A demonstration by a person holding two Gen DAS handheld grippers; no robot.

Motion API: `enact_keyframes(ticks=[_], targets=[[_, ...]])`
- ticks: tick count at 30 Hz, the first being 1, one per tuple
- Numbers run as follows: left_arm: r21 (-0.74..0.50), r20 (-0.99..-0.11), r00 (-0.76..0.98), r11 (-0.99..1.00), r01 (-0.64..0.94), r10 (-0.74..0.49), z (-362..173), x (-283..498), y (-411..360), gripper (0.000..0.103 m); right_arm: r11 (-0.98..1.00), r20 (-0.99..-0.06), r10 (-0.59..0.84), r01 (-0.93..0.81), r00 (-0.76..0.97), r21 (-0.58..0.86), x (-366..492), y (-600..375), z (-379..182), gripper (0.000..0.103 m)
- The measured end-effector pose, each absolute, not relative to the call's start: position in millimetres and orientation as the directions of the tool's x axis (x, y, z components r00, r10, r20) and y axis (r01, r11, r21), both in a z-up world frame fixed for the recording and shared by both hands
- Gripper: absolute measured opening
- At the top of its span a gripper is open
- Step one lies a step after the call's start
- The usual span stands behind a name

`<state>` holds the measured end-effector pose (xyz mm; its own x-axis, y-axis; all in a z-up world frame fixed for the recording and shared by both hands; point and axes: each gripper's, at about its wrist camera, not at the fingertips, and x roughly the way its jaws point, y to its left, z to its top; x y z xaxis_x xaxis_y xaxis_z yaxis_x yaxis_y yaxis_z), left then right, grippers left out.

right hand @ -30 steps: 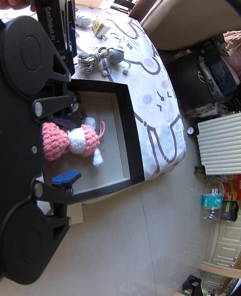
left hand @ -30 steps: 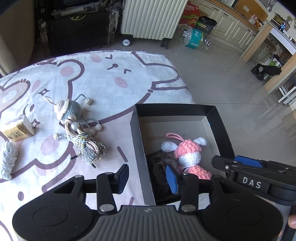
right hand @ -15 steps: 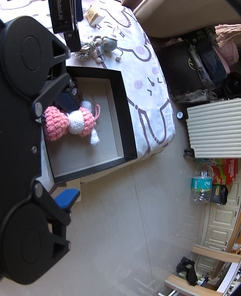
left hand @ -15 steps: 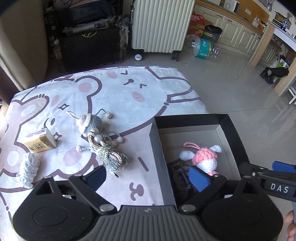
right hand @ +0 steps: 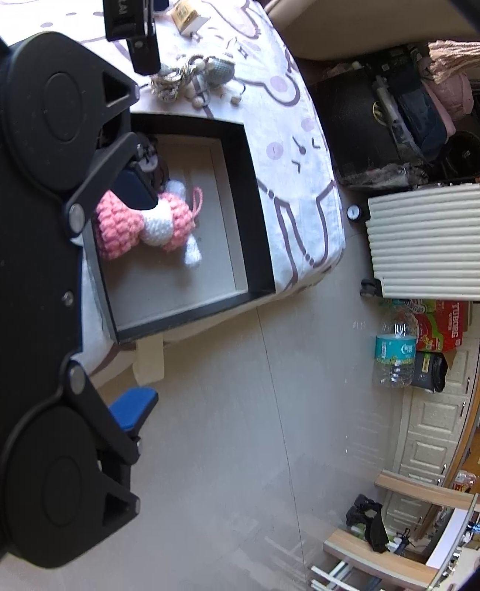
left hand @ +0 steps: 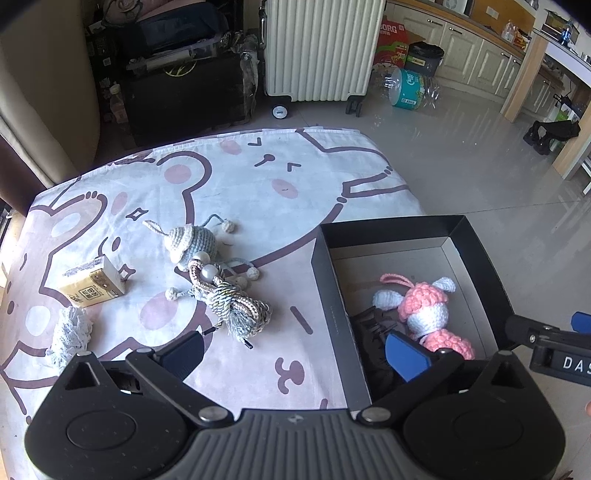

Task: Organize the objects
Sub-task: 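Raise both tools out of the black box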

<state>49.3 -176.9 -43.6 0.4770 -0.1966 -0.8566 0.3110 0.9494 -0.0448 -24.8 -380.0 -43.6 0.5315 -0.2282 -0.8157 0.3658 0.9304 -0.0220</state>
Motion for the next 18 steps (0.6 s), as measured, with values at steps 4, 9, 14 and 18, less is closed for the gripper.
enact_keyframes(ticks=[4,9,14,18], targets=[[-0.041,-0.856,0.479,0.949,0.312,-0.194,-44.6,50.0,-176.5,0.103,0.927,-0.815,-0.230,0.375,0.532,-0.017,-26.3,-382.6,-43.9,0.103],[-0.023,-0.855,0.486,0.950,0.313,-0.181,-45.9,50.9,-175.2,0.103,0.930,-0.815,-0.232,0.367,0.531,-0.026,-27.0,-382.1,-43.7,0.103],[-0.011,-0.855,0.489,0.949,0.315,-0.173,-47.9,52.3,-173.8,0.103,0.932,-0.815,-0.231,0.362,0.531,-0.028,-27.0,-381.2,-43.7,0.103],[-0.010,-0.853,0.492,0.949,0.314,-0.171,-47.9,52.8,-172.9,0.103,0.931,-0.816,-0.234,0.363,0.529,-0.032,-26.2,-380.8,-43.5,0.103]])
